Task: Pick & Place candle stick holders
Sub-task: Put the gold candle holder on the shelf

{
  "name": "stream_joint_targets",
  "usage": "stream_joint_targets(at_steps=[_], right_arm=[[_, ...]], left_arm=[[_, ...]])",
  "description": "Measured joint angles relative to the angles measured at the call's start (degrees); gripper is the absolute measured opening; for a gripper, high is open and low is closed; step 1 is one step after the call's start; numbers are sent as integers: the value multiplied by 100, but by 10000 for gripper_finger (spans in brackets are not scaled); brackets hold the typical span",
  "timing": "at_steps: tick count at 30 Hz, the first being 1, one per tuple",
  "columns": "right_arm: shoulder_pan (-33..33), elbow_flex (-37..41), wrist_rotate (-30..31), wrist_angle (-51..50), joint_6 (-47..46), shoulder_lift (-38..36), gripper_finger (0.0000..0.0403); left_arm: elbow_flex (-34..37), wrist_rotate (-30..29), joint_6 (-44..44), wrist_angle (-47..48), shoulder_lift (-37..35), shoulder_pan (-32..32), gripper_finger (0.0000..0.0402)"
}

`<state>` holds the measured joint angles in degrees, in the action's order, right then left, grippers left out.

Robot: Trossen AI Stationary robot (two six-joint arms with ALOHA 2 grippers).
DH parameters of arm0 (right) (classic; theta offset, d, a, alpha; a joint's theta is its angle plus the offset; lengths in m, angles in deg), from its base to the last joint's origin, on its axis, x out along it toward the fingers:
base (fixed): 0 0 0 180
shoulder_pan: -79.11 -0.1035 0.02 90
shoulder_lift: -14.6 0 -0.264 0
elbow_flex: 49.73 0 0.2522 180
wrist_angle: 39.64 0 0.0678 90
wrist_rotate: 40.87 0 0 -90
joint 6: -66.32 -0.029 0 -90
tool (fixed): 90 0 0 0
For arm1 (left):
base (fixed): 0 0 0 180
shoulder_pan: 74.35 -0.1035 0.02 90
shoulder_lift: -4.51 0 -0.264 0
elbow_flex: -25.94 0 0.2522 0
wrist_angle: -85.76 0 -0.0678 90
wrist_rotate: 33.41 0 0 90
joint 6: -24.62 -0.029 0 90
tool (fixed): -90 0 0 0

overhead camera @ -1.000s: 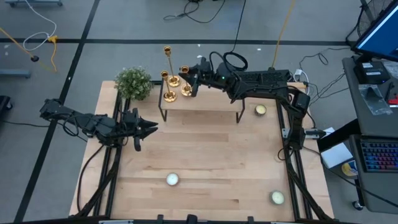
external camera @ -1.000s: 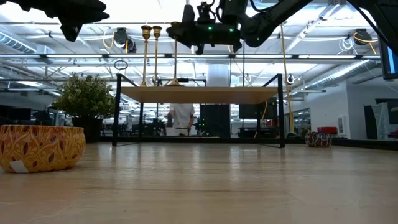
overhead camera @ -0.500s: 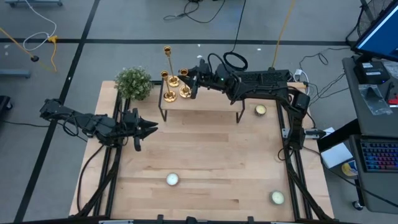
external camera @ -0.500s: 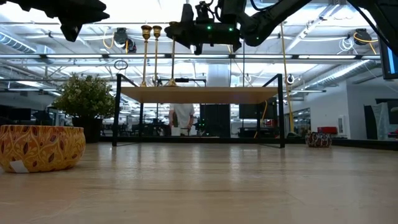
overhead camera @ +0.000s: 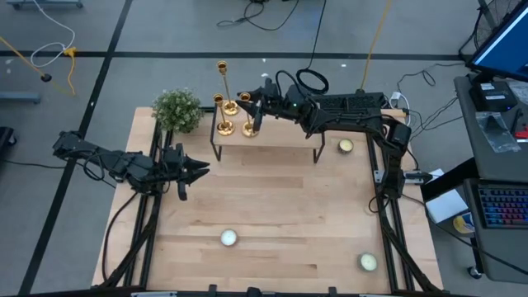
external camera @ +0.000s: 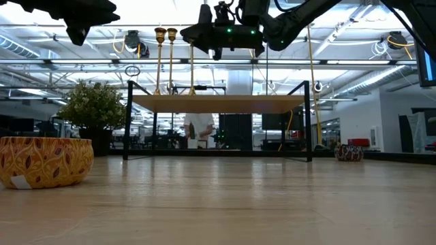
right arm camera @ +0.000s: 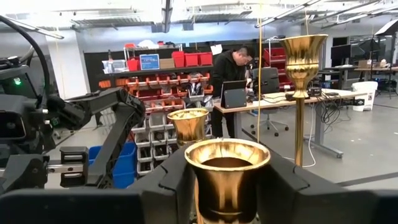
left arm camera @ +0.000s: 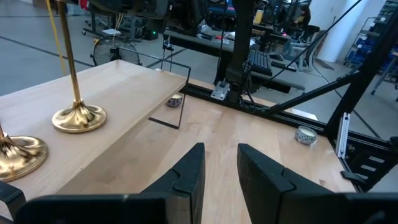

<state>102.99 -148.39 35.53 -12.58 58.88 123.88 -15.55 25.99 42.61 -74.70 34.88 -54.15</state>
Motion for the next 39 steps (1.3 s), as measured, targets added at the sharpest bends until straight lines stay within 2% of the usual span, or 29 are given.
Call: stream_joint_targets(at_steps=[21, 39], right_arm=[[0, 0, 19, 108, 61, 0, 236], [0, 0, 28, 276, 63, 0, 301]], left_arm=[[0, 1, -9, 2, 0, 0, 93], [0, 3, -31, 2, -1, 1, 93]])
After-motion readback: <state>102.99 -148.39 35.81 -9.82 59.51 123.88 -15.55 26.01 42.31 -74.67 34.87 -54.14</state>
